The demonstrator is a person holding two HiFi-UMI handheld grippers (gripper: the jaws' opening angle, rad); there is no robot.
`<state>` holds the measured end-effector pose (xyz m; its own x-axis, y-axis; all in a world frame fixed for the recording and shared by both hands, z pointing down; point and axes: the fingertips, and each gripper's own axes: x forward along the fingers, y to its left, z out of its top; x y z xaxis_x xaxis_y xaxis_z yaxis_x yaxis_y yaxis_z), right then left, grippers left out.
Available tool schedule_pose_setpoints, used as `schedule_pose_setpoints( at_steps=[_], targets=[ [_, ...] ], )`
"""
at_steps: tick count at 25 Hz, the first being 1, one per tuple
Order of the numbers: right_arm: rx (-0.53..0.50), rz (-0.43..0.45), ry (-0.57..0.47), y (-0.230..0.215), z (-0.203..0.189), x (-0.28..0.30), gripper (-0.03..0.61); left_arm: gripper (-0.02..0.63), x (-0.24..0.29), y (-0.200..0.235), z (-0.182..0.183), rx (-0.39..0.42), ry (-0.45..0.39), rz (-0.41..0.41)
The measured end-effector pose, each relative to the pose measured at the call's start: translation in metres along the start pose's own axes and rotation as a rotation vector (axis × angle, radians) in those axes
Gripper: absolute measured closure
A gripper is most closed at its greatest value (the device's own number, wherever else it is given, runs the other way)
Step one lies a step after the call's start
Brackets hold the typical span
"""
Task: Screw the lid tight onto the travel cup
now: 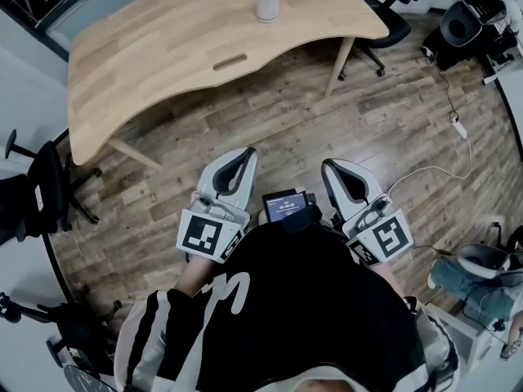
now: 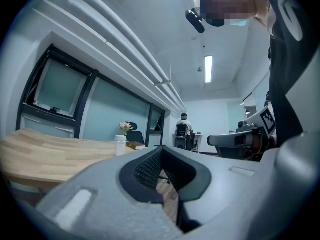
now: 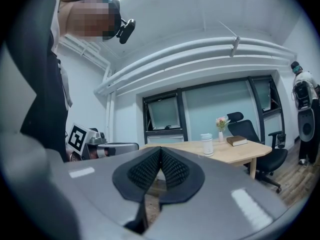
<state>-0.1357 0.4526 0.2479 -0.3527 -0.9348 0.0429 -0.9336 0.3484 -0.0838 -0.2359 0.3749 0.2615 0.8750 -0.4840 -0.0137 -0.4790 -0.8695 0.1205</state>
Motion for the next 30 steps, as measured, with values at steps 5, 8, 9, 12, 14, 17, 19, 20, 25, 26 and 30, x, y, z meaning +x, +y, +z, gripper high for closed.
schedule_pose_setpoints(
  at_steps=[5, 8, 9, 12, 14, 17, 19, 20, 25, 26, 30],
  targets=[
    [0.017, -0.006, -0.005, 0.001, -0.001, 0.000, 0.583, 0.614, -0.001, -0.002, -0.002, -0.004, 0.003, -0.008],
    [0.025, -0.005, 0.000, 0.002, -0.003, 0.003, 0.583, 0.614, -0.002, 0.000, -0.004, 0.002, 0.007, -0.009],
    [0.026, -0.003, 0.000, 0.003, -0.002, 0.005, 0.583, 0.614, -0.002, 0.001, -0.004, 0.001, 0.008, -0.008],
    [0.018, 0.009, -0.004, 0.003, 0.002, 0.010, 0.583, 0.614, 0.000, 0.004, -0.002, -0.004, 0.008, -0.002],
    [0.011, 0.014, -0.009, 0.001, 0.005, 0.014, 0.583, 0.614, 0.001, 0.006, 0.001, 0.004, 0.002, 0.000],
    [0.013, 0.022, -0.015, -0.002, 0.007, 0.020, 0.583, 0.614, 0.004, 0.009, 0.005, 0.019, -0.010, 0.002],
    [0.017, 0.025, -0.012, -0.005, 0.006, 0.025, 0.583, 0.615, 0.006, 0.012, 0.006, 0.020, -0.011, 0.006],
    [0.018, 0.026, -0.011, -0.006, 0.006, 0.027, 0.583, 0.614, 0.007, 0.014, 0.005, 0.020, -0.006, 0.009],
    [0.026, 0.031, -0.013, -0.014, 0.006, 0.037, 0.583, 0.614, 0.016, 0.024, 0.005, 0.019, -0.002, 0.022],
    [0.028, 0.029, -0.016, -0.017, 0.005, 0.039, 0.583, 0.614, 0.019, 0.025, 0.004, 0.021, 0.001, 0.024],
    [0.041, 0.020, -0.017, -0.030, 0.002, 0.044, 0.583, 0.614, 0.031, 0.030, 0.003, 0.028, 0.001, 0.023]
  ],
)
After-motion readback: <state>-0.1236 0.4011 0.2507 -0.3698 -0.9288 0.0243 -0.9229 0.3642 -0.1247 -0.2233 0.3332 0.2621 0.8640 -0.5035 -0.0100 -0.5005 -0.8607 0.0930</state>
